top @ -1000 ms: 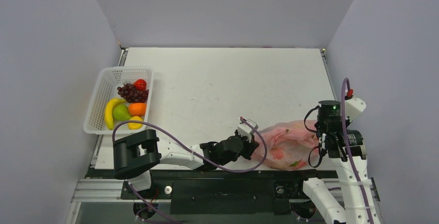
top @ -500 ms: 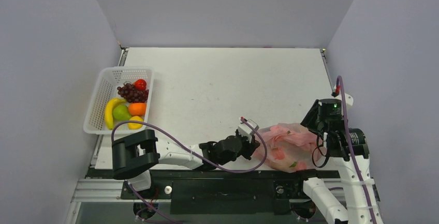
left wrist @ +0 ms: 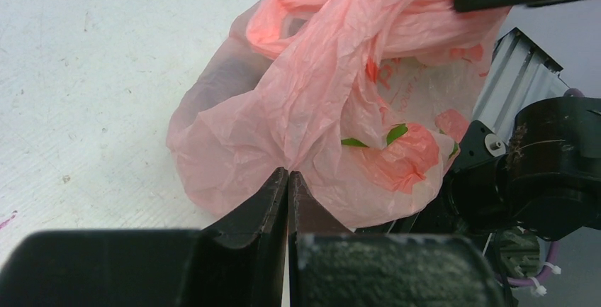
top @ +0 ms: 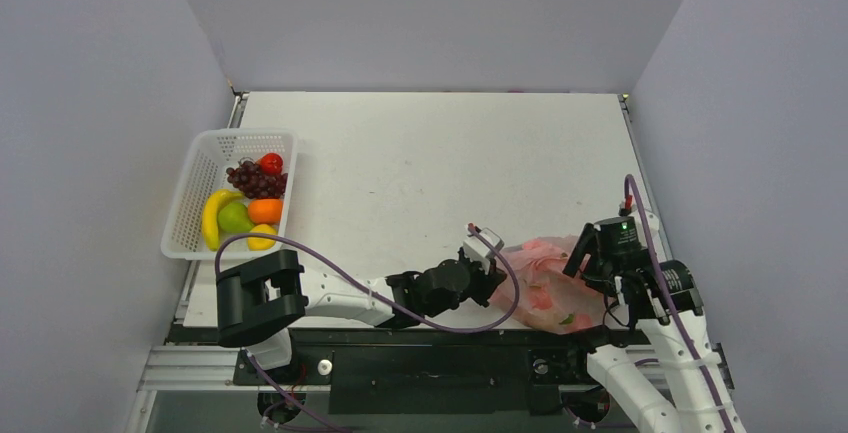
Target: Take the fake fruits out of the plastic bag
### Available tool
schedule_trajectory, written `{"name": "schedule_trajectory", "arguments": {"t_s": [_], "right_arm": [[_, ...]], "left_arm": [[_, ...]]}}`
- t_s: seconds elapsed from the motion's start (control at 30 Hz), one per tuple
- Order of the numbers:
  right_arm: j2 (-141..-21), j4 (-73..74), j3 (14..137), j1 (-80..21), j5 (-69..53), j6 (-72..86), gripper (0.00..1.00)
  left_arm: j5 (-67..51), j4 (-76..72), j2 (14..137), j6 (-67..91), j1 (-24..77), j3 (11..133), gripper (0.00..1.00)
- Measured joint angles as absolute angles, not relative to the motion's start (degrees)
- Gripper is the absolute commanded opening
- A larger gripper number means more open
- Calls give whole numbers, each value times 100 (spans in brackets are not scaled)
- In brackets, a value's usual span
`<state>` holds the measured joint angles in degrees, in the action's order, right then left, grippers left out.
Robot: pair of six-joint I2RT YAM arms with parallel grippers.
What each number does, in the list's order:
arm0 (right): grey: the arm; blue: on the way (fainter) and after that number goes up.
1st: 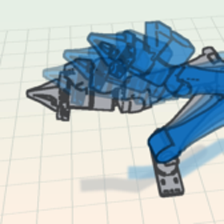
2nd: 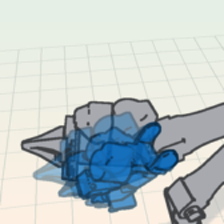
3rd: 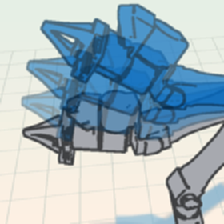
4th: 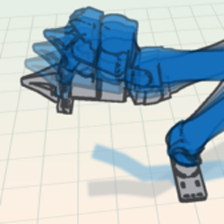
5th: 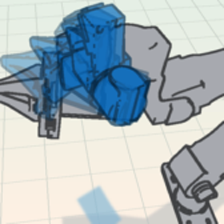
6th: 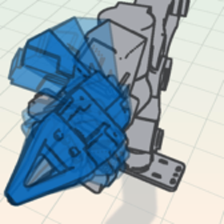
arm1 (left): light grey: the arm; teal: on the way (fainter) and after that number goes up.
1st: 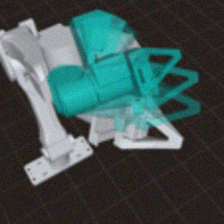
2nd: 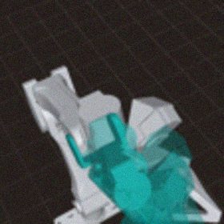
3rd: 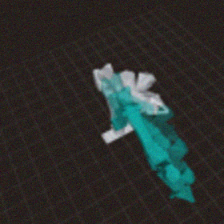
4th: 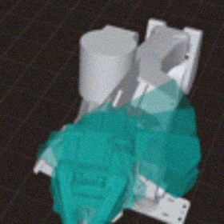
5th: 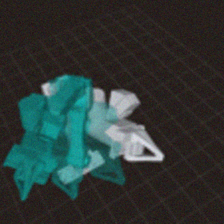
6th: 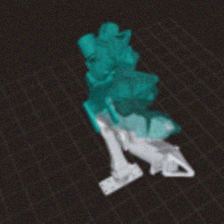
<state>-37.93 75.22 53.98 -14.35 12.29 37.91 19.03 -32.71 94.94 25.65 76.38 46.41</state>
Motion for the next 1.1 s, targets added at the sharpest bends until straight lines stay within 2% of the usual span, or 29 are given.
{"name": "schedule_trajectory", "arguments": {"t_s": [0.13, 0.17, 0.23, 0.27, 0.3, 0.33, 0.67, 0.77, 0.83, 0.87, 0.9, 0.97, 1.03, 1.1], "right_arm": [[-3798, 7019, 4816, -1435, 1070, 4145, 45], [-3798, 6879, 4707, -1435, 1063, 4204, 31], [-3798, 6672, 4635, -1435, 1061, 4270, 16], [-3798, 6582, 4637, -1435, 1061, 4270, 12], [-3787, 6466, 4639, -1435, 1072, 4278, 5], [-3774, 6394, 4639, -1435, 1072, 4261, 1], [-3470, 6208, 4696, -1435, 1055, 4121, 0], [-3470, 6191, 4768, -1435, 1020, 4104, 0], [-3461, 6160, 4797, -1435, 1002, 4099, 0], [-3459, 6152, 4801, -1435, 993, 4097, 0], [-3459, 6147, 4801, -1435, 991, 4095, 0], [-3441, 6141, 4801, -1435, 974, 4077, 0], [-3406, 6136, 4801, -1435, 967, 4069, 0], [-3376, 6139, 4803, -1435, 967, 4056, 0]], "left_arm": [[1782, -3236, 9494, 2628, 7638, 4733, 1], [1728, -3229, 9494, 2648, 7638, 4753, 5], [1634, -3166, 9494, 2683, 7636, 4790, 19], [1592, -3111, 9494, 2689, 7627, 4812, 32], [1555, -2982, 9478, 2733, 7614, 4860, 37], [1542, -2895, 9456, 2722, 7612, 4884, 41], [1505, -2318, 9137, 2718, 7393, 5682, 46], [1422, -2265, 9494, 2569, 7330, 6276, 65], [1288, -2241, 9806, 2497, 7288, 6652, 67], [1225, -2239, 9953, 2458, 7266, 6788, 66], [1166, -2228, 10066, 2438, 7255, 6884, 56], [1063, -2163, 10326, 2379, 7225, 7061, 44], [982, -2110, 10501, 2327, 7212, 7113, 36], [928, -2053, 10608, 2335, 7190, 7113, 19]]}}
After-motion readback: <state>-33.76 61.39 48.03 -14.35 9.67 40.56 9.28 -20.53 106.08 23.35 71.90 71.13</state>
